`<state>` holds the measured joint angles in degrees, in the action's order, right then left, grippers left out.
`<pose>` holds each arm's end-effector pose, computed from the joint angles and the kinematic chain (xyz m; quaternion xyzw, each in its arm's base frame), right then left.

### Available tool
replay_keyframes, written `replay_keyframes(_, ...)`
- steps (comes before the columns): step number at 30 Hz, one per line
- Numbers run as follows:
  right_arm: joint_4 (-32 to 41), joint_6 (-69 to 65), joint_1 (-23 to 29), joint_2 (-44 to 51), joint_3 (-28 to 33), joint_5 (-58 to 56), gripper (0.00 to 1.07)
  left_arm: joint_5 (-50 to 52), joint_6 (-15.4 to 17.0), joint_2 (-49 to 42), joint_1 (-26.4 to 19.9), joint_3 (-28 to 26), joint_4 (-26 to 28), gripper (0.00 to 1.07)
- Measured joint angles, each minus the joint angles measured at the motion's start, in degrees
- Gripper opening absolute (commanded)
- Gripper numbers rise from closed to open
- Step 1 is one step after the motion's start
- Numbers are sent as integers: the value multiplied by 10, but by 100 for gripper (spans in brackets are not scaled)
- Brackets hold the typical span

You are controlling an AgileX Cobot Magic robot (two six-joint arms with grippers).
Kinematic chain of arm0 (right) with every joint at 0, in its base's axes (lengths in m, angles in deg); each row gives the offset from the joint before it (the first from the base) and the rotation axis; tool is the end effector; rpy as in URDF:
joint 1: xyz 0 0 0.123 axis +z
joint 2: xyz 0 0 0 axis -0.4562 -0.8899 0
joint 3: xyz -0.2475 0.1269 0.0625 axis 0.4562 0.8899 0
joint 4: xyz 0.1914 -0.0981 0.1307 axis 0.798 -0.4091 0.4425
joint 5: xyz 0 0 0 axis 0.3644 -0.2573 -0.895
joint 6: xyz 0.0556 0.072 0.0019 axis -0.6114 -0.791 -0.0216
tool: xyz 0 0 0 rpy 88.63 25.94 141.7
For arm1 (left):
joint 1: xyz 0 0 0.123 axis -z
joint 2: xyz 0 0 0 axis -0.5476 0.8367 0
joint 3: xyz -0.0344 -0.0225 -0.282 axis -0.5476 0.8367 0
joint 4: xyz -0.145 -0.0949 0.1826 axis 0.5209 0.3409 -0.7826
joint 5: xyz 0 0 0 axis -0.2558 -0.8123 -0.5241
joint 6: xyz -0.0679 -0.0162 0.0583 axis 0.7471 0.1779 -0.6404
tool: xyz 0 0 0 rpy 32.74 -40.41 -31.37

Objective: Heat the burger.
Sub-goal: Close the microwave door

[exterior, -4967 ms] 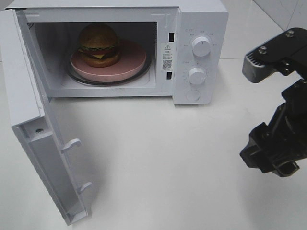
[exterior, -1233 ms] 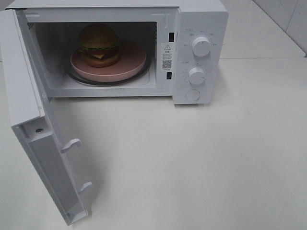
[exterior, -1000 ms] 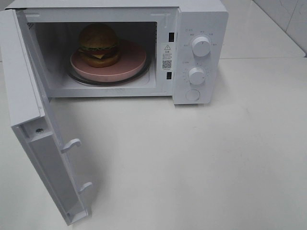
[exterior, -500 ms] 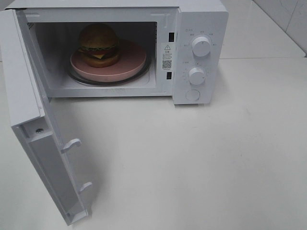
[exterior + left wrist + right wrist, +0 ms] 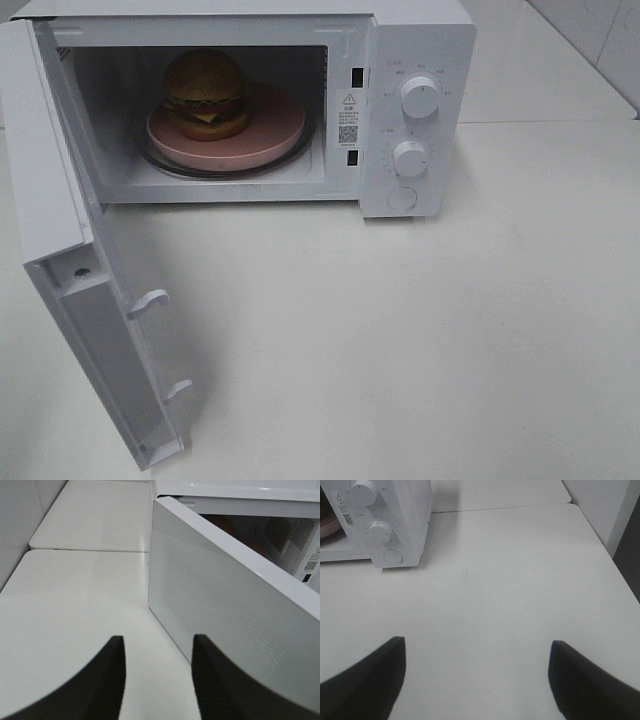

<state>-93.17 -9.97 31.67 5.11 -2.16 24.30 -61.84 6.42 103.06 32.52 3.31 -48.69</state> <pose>-0.0011 -0.0090 0.2834 0.0427 0.8273 0.0143 0.5600 0.0429 -0.0089 0.3085 0.0095 0.8253 -0.0499 0.5624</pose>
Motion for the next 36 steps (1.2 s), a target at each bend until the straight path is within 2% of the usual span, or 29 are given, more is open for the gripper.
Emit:
replay_keyframes(2, 0, 0, 0, 0, 0, 0, 76, 8, 0, 39, 0, 0, -1, 0)
replay_keyframes(7, 0, 0, 0, 0, 0, 0, 76, 15, -3, 83, 0, 0, -2, 0)
replay_keyframes(12, 0, 0, 0, 0, 0, 0, 76, 80, -17, 118, 0, 18, -2, 0)
replay_keyframes(14, 0, 0, 0, 0, 0, 0, 76, 133, -40, 125, 0, 41, -2, 0)
replay_keyframes(15, 0, 0, 0, 0, 0, 0, 76, 133, -40, 125, 0, 41, -2, 0)
replay_keyframes(17, 0, 0, 0, 0, 0, 0, 76, 199, -72, 126, 0, 70, 7, 0)
replay_keyframes(18, 0, 0, 0, 0, 0, 0, 76, 199, -72, 126, 0, 70, 7, 0)
replay_keyframes(19, 0, 0, 0, 0, 0, 0, 76, 241, -94, 126, 0, 95, 17, 0)
replay_keyframes(22, 0, 0, 0, 0, 0, 0, 76, 303, -114, 126, 0, 128, 35, 0)
replay_keyframes(30, 0, 0, 0, 0, 0, 0, 76, 429, -119, 126, 0, 201, 54, 0)
replay_keyframes(36, 0, 0, 0, 0, 0, 0, 76, 473, -119, 127, 0, 210, 54, 0)
